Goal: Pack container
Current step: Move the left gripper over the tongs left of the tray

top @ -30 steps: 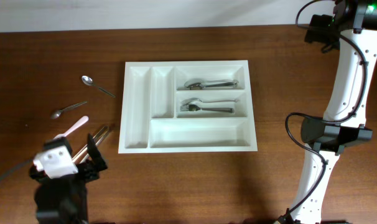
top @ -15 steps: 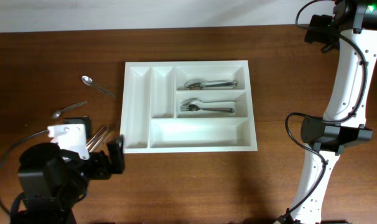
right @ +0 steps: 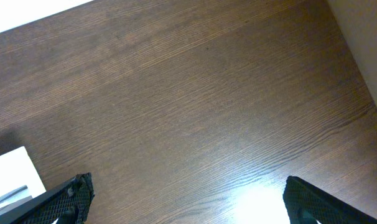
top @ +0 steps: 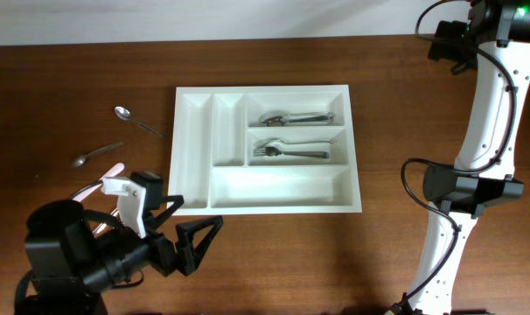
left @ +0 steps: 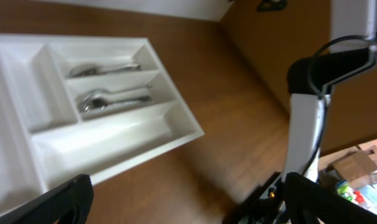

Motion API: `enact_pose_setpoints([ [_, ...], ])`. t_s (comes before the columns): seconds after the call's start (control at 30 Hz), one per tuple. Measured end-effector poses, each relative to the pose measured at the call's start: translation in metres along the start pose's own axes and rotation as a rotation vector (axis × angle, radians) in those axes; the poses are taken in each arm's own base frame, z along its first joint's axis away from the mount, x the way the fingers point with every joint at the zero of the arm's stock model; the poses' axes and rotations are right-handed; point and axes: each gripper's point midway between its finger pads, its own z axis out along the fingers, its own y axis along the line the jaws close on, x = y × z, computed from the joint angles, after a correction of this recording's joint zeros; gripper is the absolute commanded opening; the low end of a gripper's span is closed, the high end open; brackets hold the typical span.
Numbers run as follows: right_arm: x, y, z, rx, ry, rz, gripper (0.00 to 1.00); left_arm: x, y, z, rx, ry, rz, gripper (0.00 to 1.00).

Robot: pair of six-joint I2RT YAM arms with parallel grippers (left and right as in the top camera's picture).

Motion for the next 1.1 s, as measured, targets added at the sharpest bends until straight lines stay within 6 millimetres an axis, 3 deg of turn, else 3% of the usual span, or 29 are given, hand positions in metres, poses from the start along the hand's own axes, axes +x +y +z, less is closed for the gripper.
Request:
enact_pose_setpoints([
  [0.17, 0.0, 0.0, 0.0, 0.0, 0.0, 0.0, 0.99, -0.004, 0.012, 0.001, -0.065, -0.013, -0.036, 0.99],
  [0.37, 0.0, 0.0, 0.0, 0.0, 0.0, 0.001, 0.99, -0.01, 0.084, 0.013, -0.363, 0.022, -0.223, 0.99],
  [0.53, 0.0, 0.0, 0.0, 0.0, 0.0, 0.0, 0.99, 0.004, 0.155, 0.019, -0.668, 0.191, -0.363, 0.99],
  [0.77, 0.0, 0.0, 0.0, 0.0, 0.0, 0.0, 0.99, 0.016, 0.21, -0.006, -0.982, 0.429, -0.462, 0.99],
  [1.1, 0.0, 0.0, 0.0, 0.0, 0.0, 0.0, 0.99, 0.055, 0.243, -0.05, -1.154, 0.589, -0.705, 0.99],
])
